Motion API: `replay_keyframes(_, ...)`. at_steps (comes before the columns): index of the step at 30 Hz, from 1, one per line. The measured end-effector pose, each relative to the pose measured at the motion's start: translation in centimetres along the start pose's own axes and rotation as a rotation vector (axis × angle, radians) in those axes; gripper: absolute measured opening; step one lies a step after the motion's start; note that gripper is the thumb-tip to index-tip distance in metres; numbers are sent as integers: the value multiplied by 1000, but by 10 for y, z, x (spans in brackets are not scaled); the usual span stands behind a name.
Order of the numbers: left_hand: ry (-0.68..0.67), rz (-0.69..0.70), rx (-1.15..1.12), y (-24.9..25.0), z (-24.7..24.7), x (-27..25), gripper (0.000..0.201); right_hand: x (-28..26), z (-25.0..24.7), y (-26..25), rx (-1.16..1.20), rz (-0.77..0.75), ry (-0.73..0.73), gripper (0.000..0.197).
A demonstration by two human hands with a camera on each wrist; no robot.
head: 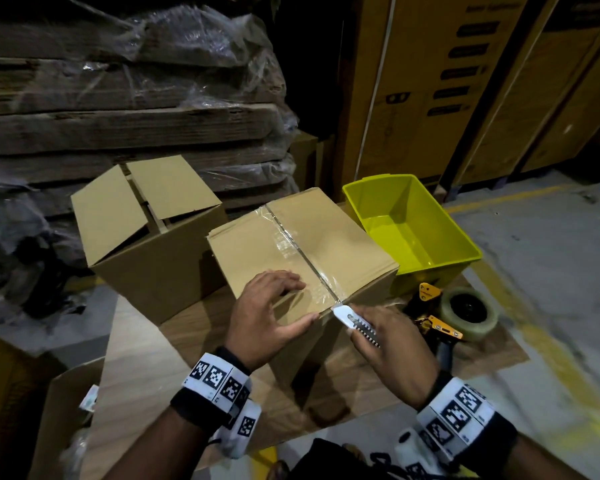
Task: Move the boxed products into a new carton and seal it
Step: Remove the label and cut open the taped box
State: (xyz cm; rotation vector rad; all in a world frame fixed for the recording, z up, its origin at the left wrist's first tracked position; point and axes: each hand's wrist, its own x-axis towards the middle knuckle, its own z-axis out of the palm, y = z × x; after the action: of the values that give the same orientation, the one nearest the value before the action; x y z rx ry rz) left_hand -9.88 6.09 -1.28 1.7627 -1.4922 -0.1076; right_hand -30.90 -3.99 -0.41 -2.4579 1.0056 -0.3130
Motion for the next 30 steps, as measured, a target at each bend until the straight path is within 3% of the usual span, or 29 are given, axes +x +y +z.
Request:
replay_keyframes(11,2,-1,-13,1,-1,0,47,1,-12,-16,-5,-65,-52,34)
replay_keyframes(19,-26,-11,23,-3,-1,1,69,-3,-22,-12,51,-122,-88,34)
replay_keyframes(25,6,38,19,-1,0,1,54,3,-34,-5,-30,-161,90,37)
replay_keyframes(30,-5,119,106,1,1,2,38,24,-44,-4,-84,-71,80,39)
